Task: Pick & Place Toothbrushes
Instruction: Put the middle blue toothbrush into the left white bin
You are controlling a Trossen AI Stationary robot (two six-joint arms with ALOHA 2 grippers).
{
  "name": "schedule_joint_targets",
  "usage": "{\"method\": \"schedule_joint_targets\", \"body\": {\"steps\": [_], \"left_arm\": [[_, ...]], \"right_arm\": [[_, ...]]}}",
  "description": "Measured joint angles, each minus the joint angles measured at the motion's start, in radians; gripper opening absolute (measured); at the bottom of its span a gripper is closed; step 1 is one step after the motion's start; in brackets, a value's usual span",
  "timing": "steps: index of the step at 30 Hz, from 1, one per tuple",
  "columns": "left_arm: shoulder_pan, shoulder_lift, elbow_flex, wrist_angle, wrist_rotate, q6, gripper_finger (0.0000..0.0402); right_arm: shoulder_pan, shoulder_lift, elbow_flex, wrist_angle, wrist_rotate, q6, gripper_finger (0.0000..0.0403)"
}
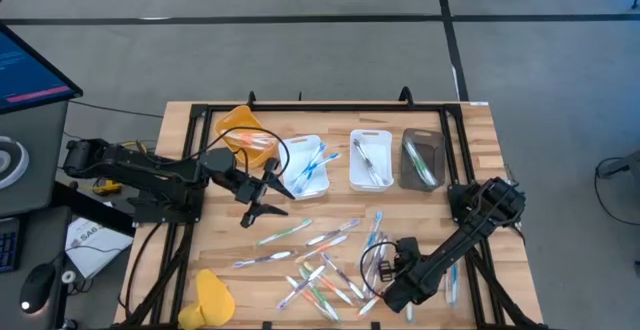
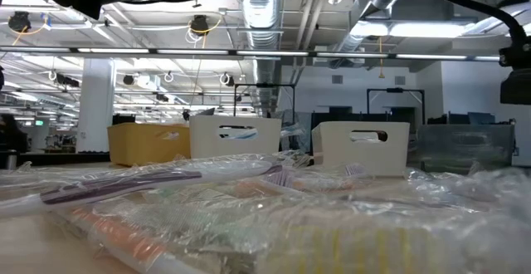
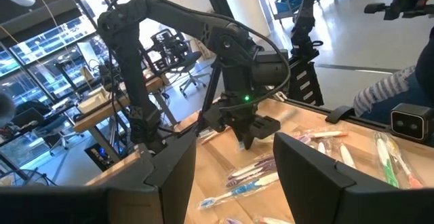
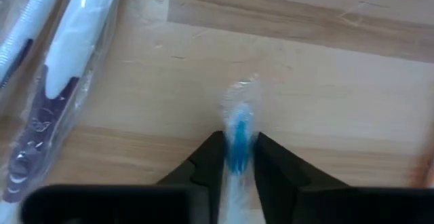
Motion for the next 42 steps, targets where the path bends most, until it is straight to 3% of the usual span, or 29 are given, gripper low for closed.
{"method": "schedule_joint_targets", "body": {"steps": [3,14,19,25,34,42], "left_arm": [[0.000,0.000,0.000,0.000,-0.001,0.001,0.0191],[0.000,0.000,0.000,0.008,-0.003,0.000,0.0191],[0.000,0.000,0.000,0.008,-0.003,0.000,0.0191],[0.000,0.000,0.000,0.007,-0.002,0.000,0.0191],[0.000,0.043,0.000,0.009,0.001,-0.026,0.0191],[-0.001,0.223,0.000,0.145,0.033,-0.027,0.0191]], "right_arm": [[0.000,0.000,0.000,-0.009,-0.001,-0.014,0.0030],[0.001,0.001,0.000,-0.067,-0.014,-0.053,0.0029],[0.002,0.003,0.082,-0.218,-0.023,-0.096,0.0003],[0.012,0.001,0.277,-0.496,-0.002,-0.082,0.0007],[0.036,-0.012,0.422,-0.487,0.369,-0.135,0.0002],[0.040,-0.013,0.497,-0.478,0.690,-0.322,0.0003]]}}
